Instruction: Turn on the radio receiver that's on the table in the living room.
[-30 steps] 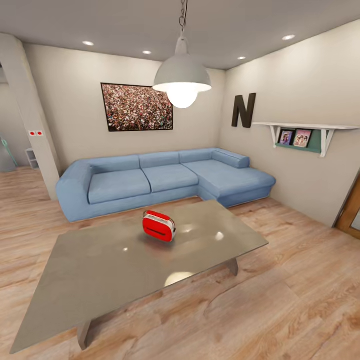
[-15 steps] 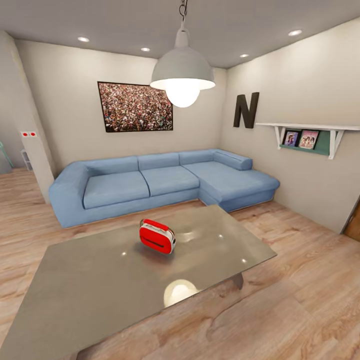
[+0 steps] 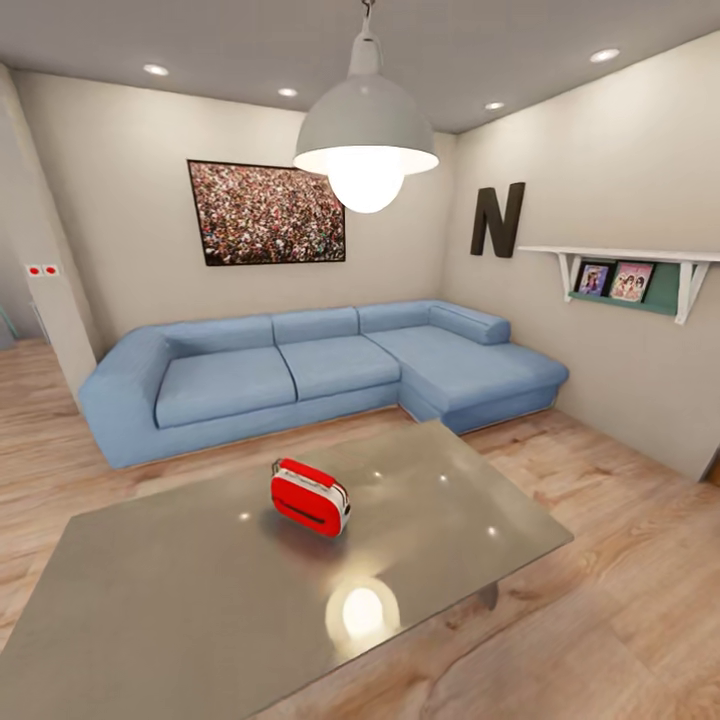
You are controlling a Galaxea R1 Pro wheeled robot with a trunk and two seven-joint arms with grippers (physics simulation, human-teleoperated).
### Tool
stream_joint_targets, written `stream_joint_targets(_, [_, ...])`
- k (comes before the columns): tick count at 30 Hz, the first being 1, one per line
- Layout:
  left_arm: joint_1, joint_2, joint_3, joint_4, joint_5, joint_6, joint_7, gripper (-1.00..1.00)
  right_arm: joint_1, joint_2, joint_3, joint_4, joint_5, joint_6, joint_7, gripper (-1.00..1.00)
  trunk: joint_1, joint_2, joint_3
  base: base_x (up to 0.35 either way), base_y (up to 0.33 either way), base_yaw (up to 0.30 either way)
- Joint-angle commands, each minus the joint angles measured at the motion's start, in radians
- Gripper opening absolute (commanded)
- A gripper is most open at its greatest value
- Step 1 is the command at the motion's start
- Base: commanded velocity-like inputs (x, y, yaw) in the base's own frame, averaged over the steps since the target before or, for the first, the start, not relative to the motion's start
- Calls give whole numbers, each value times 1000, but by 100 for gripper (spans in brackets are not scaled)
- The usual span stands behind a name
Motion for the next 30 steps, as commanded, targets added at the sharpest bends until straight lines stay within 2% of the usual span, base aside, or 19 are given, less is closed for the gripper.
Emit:
stream_joint_targets(1, [0, 0, 0, 0, 0, 0, 0, 100, 0, 0, 0, 0, 0, 0, 0, 100, 0, 0, 0, 324, 0, 0])
stream_joint_targets(23, [0, 0, 0, 0, 0, -1, -1, 100, 0, 0, -1, 0, 0, 0, 0, 100, 0, 0, 0, 322, 0, 0])
stream_joint_targets(30, [-1, 0, -1, 0, 0, -1, -2, 100, 0, 0, -1, 0, -1, -3, 0, 100, 0, 0, 0, 98, 0, 68])
